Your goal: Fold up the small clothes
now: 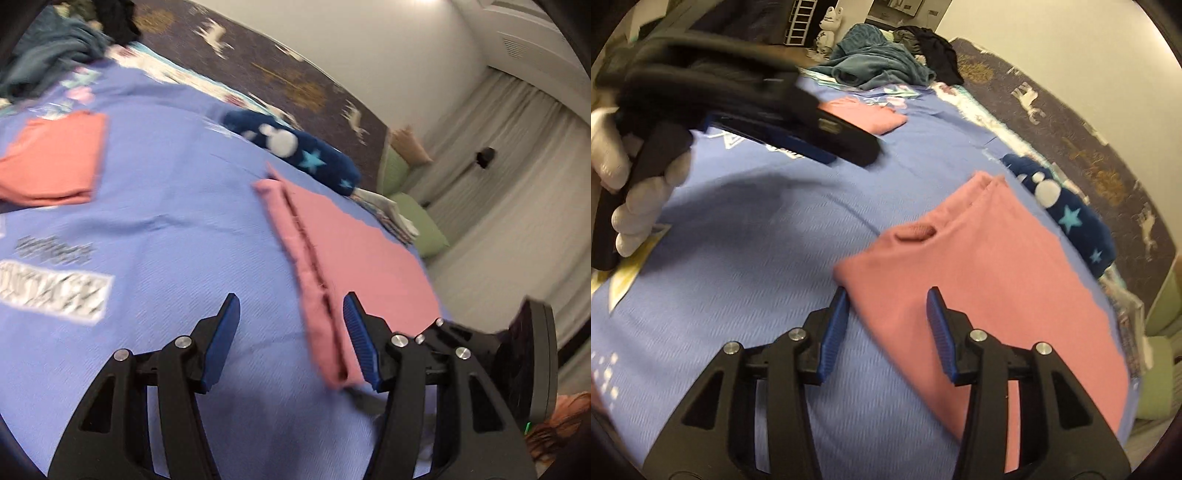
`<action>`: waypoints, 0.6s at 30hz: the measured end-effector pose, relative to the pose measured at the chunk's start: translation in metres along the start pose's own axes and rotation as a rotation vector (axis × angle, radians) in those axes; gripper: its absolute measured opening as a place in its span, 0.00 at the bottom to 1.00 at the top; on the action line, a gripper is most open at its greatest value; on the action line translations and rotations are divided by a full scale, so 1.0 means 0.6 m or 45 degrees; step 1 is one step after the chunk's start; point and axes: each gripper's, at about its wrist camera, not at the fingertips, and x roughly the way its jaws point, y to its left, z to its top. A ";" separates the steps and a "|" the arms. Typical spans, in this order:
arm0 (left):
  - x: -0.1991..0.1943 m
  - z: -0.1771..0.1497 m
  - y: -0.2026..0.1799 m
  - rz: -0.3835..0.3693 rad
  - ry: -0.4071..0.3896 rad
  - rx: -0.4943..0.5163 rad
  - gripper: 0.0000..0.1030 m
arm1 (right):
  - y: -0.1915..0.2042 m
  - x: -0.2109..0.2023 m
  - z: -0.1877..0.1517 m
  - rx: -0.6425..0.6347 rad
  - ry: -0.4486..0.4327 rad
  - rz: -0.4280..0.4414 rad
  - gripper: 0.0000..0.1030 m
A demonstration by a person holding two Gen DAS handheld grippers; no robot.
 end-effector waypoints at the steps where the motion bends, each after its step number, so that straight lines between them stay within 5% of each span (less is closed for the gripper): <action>1: 0.026 0.018 0.004 -0.060 0.041 -0.007 0.57 | 0.004 0.007 0.008 -0.022 -0.005 -0.031 0.44; 7: 0.156 0.103 0.033 -0.205 0.173 -0.129 0.57 | 0.004 0.027 0.023 -0.022 -0.009 -0.061 0.42; 10: 0.211 0.145 0.041 -0.218 0.181 -0.143 0.56 | -0.003 0.036 0.028 0.009 0.007 -0.026 0.09; 11: 0.220 0.154 0.042 -0.210 0.173 -0.133 0.50 | -0.005 0.040 0.029 0.020 0.010 -0.020 0.06; 12: 0.230 0.165 0.045 -0.208 0.160 -0.140 0.12 | -0.007 0.041 0.030 0.039 0.005 -0.009 0.05; 15: 0.219 0.177 0.052 -0.270 0.076 -0.166 0.08 | -0.008 0.023 0.032 0.071 -0.045 0.038 0.05; 18: 0.215 0.172 0.060 -0.209 0.049 -0.170 0.08 | -0.006 0.020 0.024 0.058 -0.044 0.033 0.06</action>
